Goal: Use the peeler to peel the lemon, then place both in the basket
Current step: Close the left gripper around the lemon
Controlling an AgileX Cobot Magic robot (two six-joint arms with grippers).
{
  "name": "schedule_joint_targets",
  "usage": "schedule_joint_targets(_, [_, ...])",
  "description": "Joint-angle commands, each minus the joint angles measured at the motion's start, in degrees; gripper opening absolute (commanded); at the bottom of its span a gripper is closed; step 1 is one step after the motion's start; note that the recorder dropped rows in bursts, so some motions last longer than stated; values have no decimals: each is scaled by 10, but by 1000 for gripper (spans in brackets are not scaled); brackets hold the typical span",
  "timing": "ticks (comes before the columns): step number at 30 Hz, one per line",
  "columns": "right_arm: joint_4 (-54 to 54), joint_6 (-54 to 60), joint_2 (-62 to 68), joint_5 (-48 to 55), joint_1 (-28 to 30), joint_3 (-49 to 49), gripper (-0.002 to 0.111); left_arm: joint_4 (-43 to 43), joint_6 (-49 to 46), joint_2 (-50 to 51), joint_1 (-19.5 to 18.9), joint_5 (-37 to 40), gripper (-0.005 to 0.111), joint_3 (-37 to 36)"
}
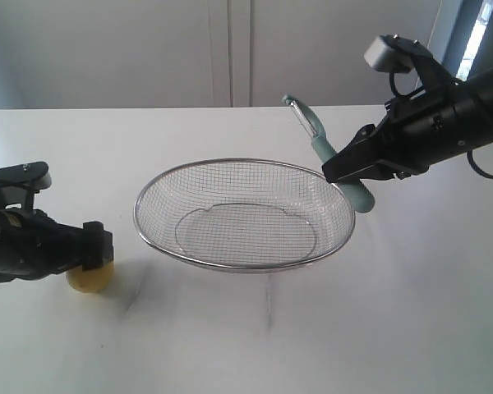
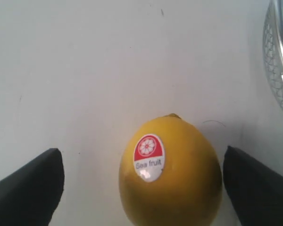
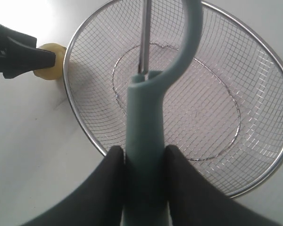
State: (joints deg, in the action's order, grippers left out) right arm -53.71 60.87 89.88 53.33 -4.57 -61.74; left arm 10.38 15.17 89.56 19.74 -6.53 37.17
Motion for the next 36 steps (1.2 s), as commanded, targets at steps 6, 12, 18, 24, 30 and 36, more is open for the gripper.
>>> schedule_joint_targets(6, [-7,7,-4,-1,-1,-5,0,-57,-3,5,3,-13,91,2])
schedule_joint_targets(12, [-7,7,-4,-1,-1,-5,0,-70,-1,5,3,-17,91,2])
schedule_joint_targets(18, [-7,7,-4,-1,-1,-5,0,-70,5,7,17,-17,91,2])
schedule_joint_targets(24, [-7,7,-4,-1,-1,-5,0,-70,4,36,39,-28,91,2])
schedule_joint_targets(30, [-7,7,-4,-1,-1,-5,0,-70,4,37,39,-31,90,2])
schedule_joint_targets(36, [-7,7,-4,-1,-1,-5,0,-70,4,37,39,-28,60,2])
